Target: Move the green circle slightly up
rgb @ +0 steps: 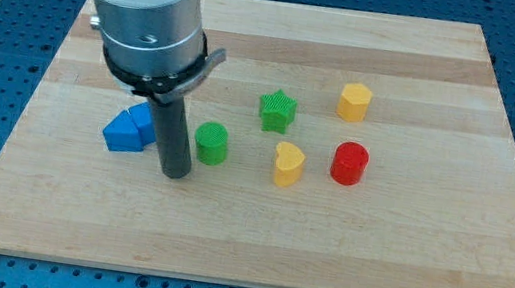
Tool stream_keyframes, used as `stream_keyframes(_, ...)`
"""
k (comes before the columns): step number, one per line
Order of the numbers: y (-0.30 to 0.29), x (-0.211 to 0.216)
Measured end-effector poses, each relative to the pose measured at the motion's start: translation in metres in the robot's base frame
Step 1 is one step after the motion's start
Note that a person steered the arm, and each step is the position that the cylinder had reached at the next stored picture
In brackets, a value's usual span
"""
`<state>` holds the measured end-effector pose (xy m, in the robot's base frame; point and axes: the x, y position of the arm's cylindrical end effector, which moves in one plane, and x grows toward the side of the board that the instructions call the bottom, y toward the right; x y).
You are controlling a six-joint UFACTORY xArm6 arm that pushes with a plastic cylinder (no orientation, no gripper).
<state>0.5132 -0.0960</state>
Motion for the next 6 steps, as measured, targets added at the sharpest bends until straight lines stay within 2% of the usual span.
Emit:
stream_keyframes(3, 0.028, -0.046)
stream_keyframes(6, 0.009, -0.085)
